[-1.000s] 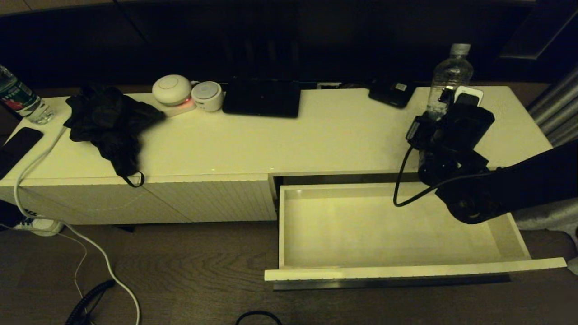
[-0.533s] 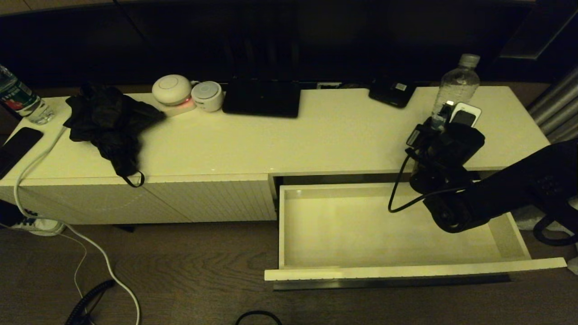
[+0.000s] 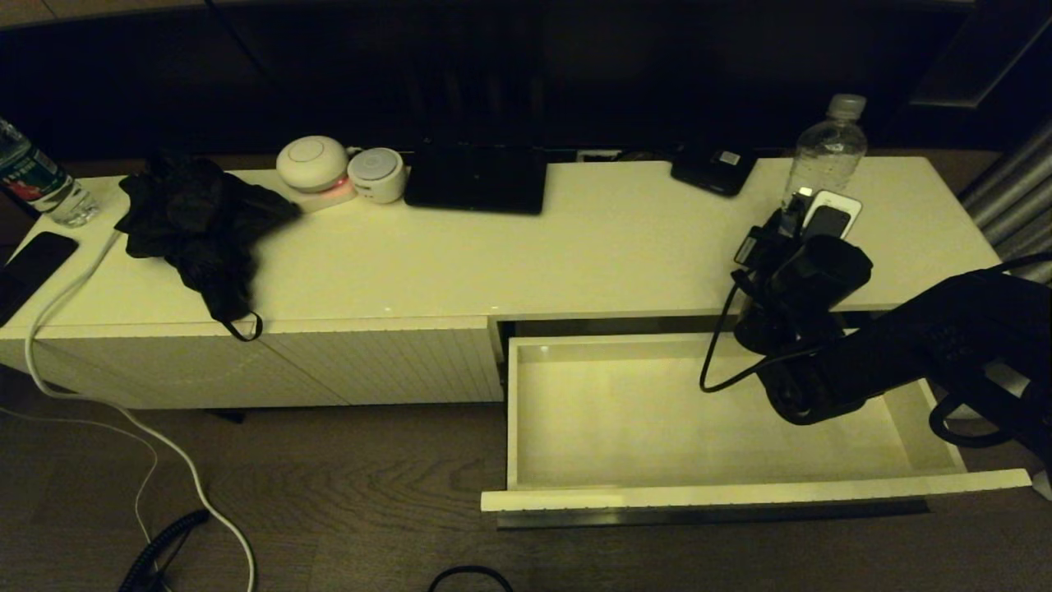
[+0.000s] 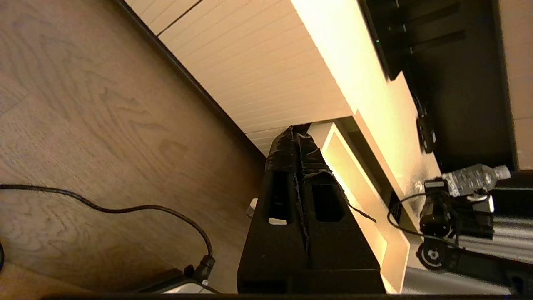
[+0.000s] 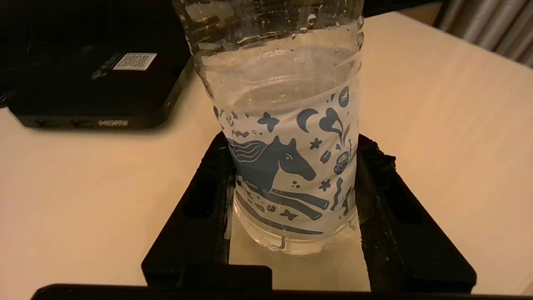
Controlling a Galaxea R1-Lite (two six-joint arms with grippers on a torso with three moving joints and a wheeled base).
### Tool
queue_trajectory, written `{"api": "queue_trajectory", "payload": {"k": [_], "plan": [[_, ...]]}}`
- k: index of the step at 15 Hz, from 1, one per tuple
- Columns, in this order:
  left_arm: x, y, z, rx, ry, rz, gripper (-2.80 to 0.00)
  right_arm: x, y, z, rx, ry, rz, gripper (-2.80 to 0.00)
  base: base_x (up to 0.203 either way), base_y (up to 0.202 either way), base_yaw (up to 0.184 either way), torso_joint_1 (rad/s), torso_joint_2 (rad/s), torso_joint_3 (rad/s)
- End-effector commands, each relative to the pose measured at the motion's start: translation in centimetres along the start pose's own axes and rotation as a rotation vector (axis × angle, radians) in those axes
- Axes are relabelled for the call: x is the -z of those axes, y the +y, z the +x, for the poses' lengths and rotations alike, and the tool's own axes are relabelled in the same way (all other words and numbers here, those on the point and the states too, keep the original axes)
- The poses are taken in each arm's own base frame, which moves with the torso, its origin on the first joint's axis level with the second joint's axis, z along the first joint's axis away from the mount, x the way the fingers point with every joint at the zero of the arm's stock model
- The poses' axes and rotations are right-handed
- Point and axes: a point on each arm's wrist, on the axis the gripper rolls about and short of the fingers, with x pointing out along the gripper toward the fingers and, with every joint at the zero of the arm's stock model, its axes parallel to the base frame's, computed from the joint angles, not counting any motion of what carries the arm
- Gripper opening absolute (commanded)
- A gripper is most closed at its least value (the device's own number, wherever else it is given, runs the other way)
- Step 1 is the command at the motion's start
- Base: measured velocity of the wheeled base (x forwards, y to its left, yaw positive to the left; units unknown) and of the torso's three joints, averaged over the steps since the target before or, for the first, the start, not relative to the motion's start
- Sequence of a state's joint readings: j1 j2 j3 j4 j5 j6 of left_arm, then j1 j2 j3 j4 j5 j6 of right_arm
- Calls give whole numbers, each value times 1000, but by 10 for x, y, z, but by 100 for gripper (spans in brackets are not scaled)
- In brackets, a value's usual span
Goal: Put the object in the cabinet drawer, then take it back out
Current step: Take the mineral water out of the drawer and put it on the table
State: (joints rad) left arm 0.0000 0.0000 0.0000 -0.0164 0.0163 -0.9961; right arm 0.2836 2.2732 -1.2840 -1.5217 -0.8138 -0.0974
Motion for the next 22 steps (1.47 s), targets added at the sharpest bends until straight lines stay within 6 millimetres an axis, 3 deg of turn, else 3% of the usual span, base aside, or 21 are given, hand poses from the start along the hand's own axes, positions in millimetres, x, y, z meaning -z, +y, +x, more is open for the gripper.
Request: {"api": "queue_trajectory", "payload": {"k": [1, 6, 11, 16, 22], "plan": [[0, 0, 0, 1, -2, -6, -280, -9, 0, 1, 8, -18, 14, 0, 0, 0, 0, 0, 0, 0], [0, 0, 0, 1, -2, -6, -280, -16, -2, -1, 9, -20, 16, 0, 0, 0, 0, 0, 0, 0], [0, 0, 0, 1, -2, -6, -280, -42, -3, -1, 2, -53, 31, 0, 0, 0, 0, 0, 0, 0], [0, 0, 0, 0, -1, -6, -280, -62, -14, -14, -15, 27, -35, 0, 0, 0, 0, 0, 0, 0], [0, 0, 0, 1, -2, -6, -280, -117, -35, -42, -72, 124, -135, 0, 0, 0, 0, 0, 0, 0]]}}
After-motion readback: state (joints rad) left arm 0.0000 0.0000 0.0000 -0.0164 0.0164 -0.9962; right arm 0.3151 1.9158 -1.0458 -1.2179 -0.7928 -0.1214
